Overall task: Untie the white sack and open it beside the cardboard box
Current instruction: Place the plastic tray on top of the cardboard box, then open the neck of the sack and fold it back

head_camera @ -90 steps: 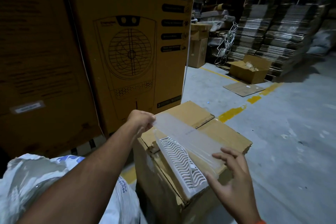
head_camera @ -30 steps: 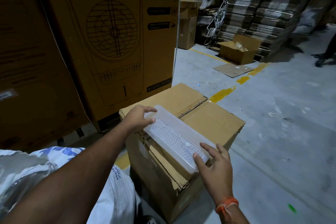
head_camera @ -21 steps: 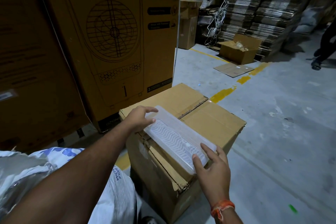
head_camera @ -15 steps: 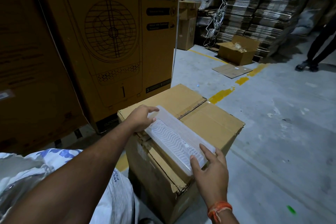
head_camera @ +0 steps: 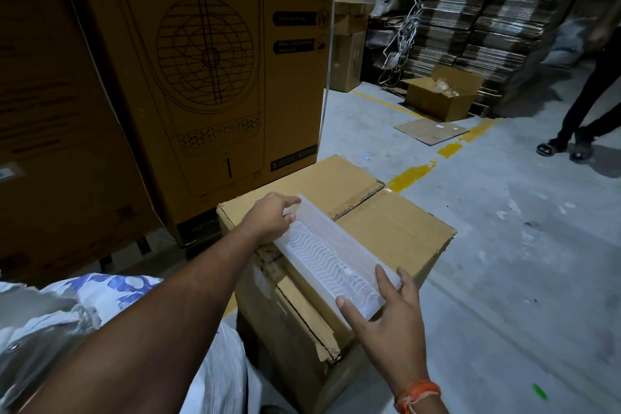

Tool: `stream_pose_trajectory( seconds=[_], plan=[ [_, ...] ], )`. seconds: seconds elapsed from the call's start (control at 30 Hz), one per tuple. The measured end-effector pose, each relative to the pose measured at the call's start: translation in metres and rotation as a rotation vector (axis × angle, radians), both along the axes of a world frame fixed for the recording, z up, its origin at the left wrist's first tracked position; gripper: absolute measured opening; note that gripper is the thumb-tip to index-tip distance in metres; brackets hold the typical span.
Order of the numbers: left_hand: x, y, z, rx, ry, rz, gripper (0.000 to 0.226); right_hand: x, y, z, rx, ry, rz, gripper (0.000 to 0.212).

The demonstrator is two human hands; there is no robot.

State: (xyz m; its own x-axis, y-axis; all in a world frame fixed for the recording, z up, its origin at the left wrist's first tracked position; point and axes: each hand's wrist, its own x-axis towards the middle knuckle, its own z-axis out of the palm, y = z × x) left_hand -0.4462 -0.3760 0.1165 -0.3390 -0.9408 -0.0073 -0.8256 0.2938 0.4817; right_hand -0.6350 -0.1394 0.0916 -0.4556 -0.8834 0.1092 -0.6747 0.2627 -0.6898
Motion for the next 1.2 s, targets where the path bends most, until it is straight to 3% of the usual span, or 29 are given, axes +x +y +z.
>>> stream_pose_trajectory(
  seconds=[0.2,0.4,0.5,0.77,0.93,1.2],
  plan=[
    [-0.003,0.010,0.007,-0.041,-0.018,0.043,0.048,0.002,0.000,0.009,0.061,0.033,-0.011,0.096],
    [0.026,0.067,0.026,-0.184,0.234,0.187,0.041,0.025,0.008,0.038,-0.143,0.140,-0.019,0.069],
    [0.062,0.119,0.040,-0.188,0.298,0.229,0.034,0.060,0.012,0.055,-0.239,0.151,0.120,0.056],
    [0.197,0.317,0.063,-0.198,0.191,0.385,0.022,0.189,0.089,0.070,-0.027,0.033,0.674,0.045],
    [0.264,0.427,0.085,-0.178,0.149,0.504,0.024,0.253,0.157,0.061,-0.006,0.031,0.833,0.043],
    [0.333,0.465,0.068,-0.109,0.200,0.665,0.032,0.323,0.176,0.050,0.037,0.053,0.955,0.042]
  ],
)
